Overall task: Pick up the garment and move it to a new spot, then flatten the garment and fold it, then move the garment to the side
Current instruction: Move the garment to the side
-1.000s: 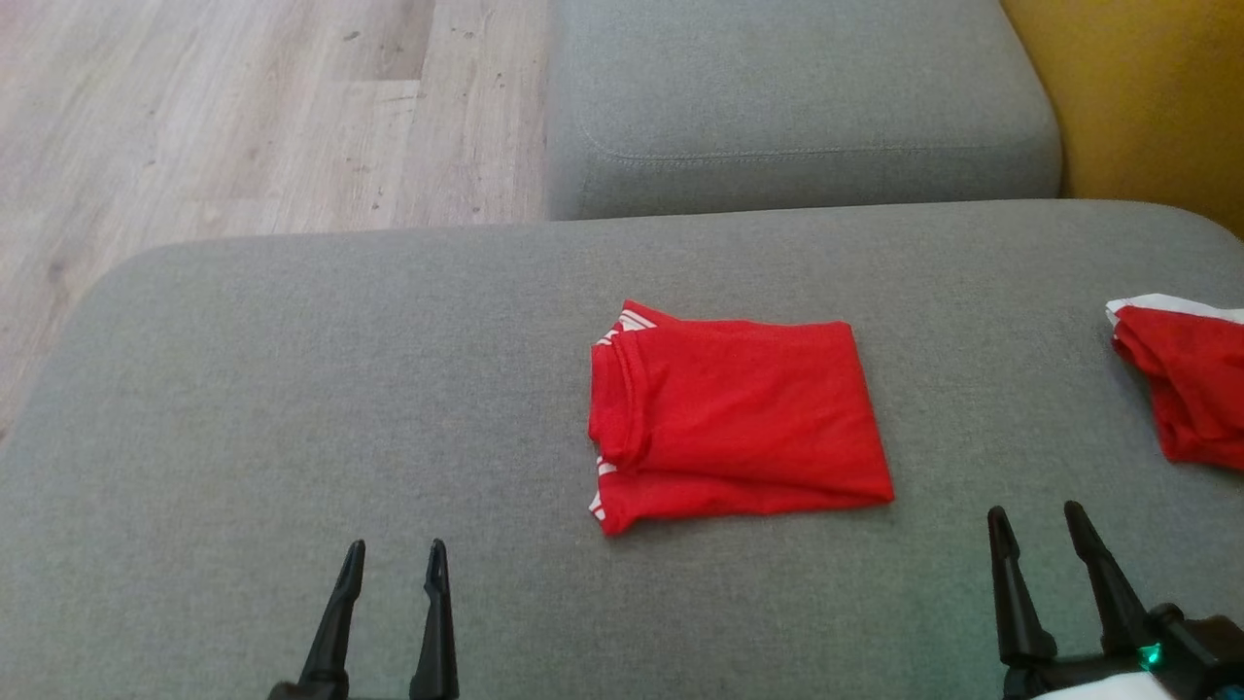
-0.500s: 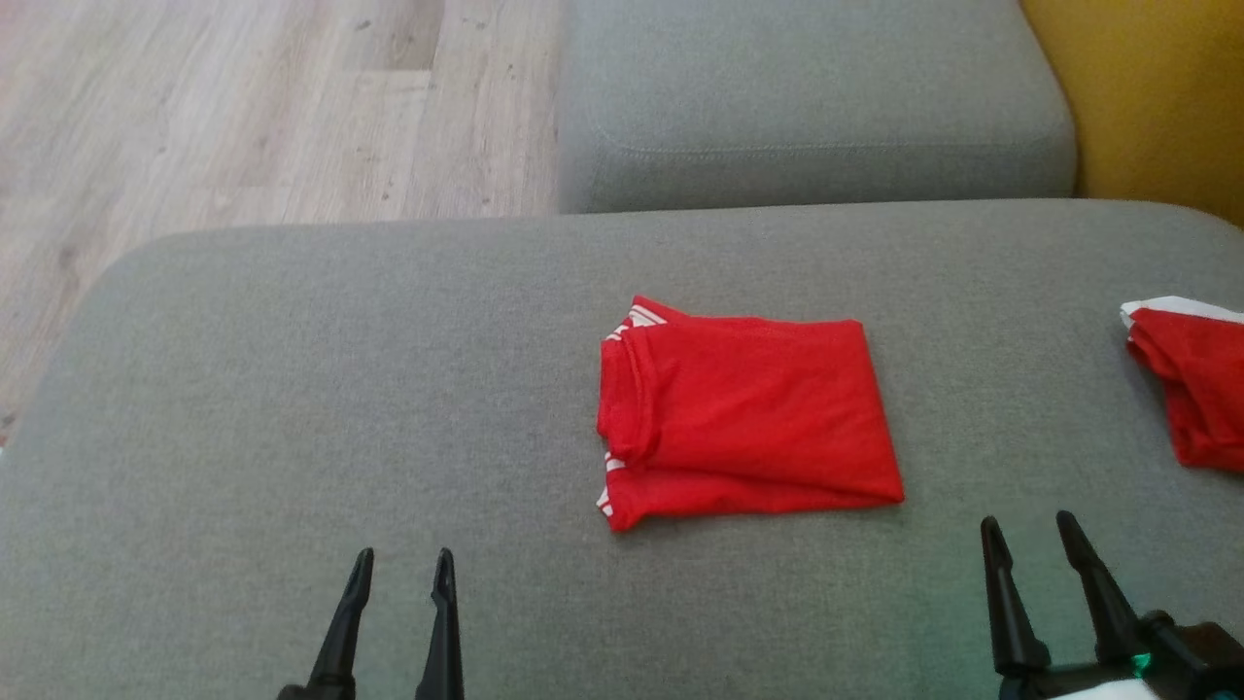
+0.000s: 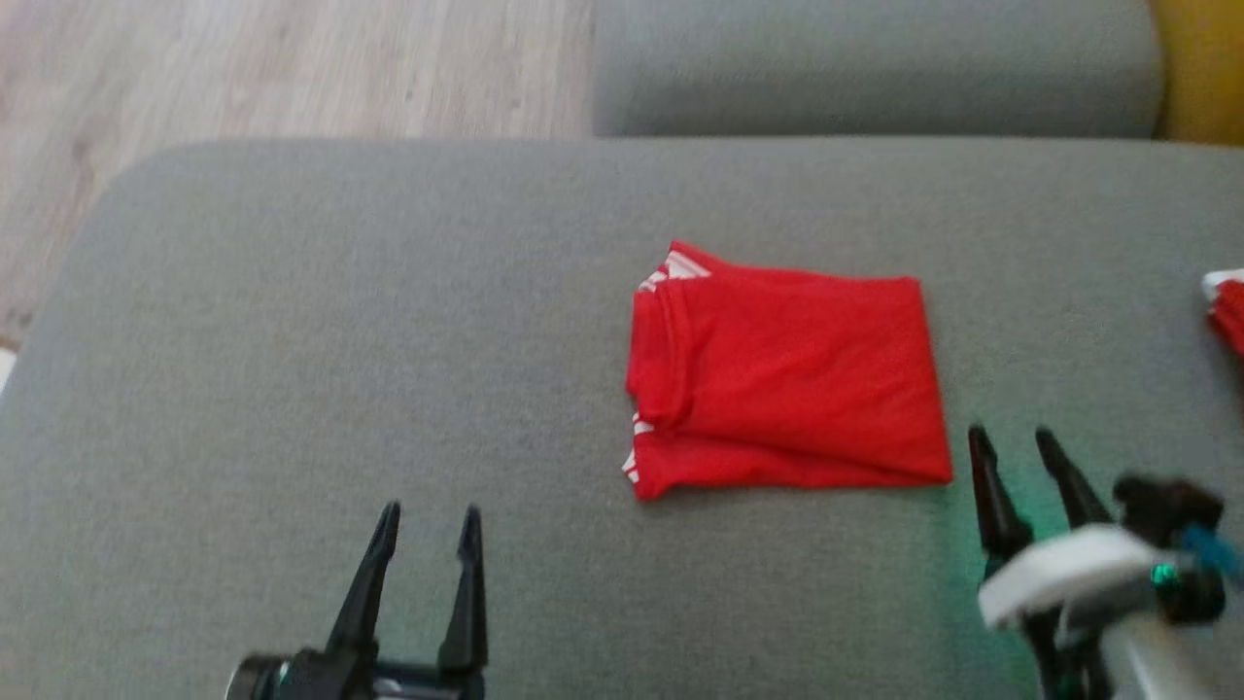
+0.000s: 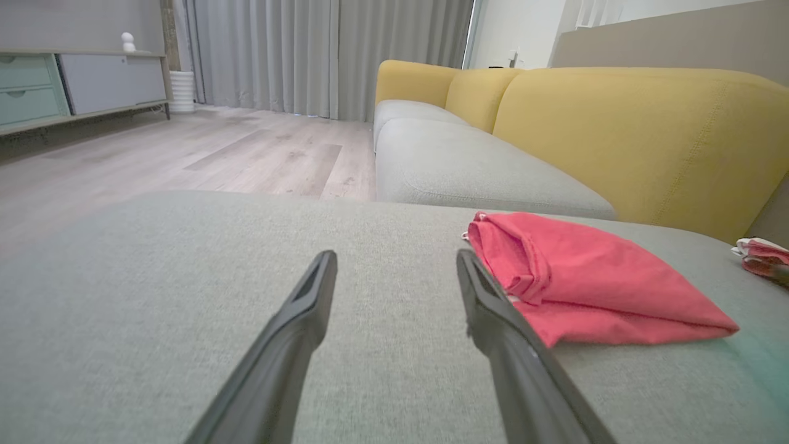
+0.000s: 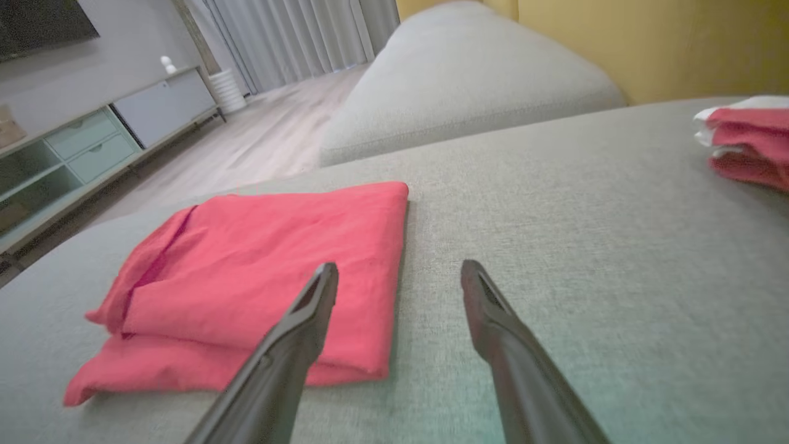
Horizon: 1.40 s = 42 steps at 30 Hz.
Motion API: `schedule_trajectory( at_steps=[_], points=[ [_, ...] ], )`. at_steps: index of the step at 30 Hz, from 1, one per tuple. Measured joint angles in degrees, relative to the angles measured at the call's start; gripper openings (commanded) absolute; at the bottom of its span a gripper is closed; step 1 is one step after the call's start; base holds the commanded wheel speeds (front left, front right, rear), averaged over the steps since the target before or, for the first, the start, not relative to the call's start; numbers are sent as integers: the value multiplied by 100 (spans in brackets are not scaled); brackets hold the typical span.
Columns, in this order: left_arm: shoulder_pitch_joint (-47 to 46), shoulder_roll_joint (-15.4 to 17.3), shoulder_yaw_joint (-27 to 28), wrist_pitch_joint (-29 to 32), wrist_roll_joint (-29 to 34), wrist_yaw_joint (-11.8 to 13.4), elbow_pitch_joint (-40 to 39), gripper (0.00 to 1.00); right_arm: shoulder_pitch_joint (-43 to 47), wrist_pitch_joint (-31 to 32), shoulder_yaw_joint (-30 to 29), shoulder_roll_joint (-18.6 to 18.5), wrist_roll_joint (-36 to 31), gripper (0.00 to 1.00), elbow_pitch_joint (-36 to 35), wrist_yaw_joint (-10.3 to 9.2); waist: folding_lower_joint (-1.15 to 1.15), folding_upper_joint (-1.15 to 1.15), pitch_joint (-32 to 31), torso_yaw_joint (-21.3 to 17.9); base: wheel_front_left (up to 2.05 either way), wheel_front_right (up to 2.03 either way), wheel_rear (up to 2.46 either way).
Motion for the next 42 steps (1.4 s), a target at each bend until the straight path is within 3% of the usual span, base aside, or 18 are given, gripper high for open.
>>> schedule_trajectory(
  at_steps=[9, 14, 15, 16, 17, 18, 19, 26, 32, 37, 42],
  points=[
    [-414, -4, -129, -1, 145, 10, -266, 100, -1323, 1406, 121, -341, 1218, 100, 1190, 0, 1, 0, 482, 352, 0, 0, 0],
    [-487, -5, -180, -1, 153, 51, -316, 100, -1621, 1842, 212, -372, 2161, 100, 1303, 0, 0, 0, 668, 490, 0, 0, 0],
    [-488, -5, -190, -1, 153, 52, -315, 100, -1676, 1850, 261, -399, 2326, 89, 1265, 0, 0, 0, 697, 505, 0, 0, 0],
    [-492, -5, -208, -1, 154, 53, -315, 100, -1705, 1849, 333, -430, 2469, 57, 1204, 0, 1, 0, 720, 513, 0, 0, 0],
    [-492, -5, -208, -1, 154, 53, -315, 100, -1705, 1849, 333, -430, 2469, 42, 1204, 0, 1, 0, 720, 513, 0, 0, 0],
    [-495, -5, -222, -1, 164, 55, -315, 100, -1716, 1848, 381, -452, 2593, 17, 1148, 0, 1, 0, 739, 515, 0, 0, 0],
    [-502, -5, -229, -1, 189, 59, -314, 100, -1714, 1846, 423, -475, 2719, 0, 1095, 0, 1, 0, 750, 506, 0, 0, 0],
    [-563, -7, -185, -1, 254, 110, -374, 100, -1696, 1841, 973, -992, 2982, 0, 546, 0, 0, 0, 801, 199, 0, 0, 0],
    [-575, -5, -60, -1, 348, 98, -441, 100, -1705, 1997, 1166, -1863, 2580, 0, 87, 0, 0, 0, 921, -350, 0, 0, 0],
    [-722, -7, 5, -1, 397, 64, -523, 100, -1800, 2179, 1005, -2698, 2150, 0, -222, 0, 0, 0, 1112, -866, 0, 0, 0],
    [-901, -8, 115, -1, 456, -42, -569, 100, -2079, 2346, 478, -3250, 1809, 0, -449, 0, 0, 0, 1397, -1285, 0, 0, 0]
  ],
)
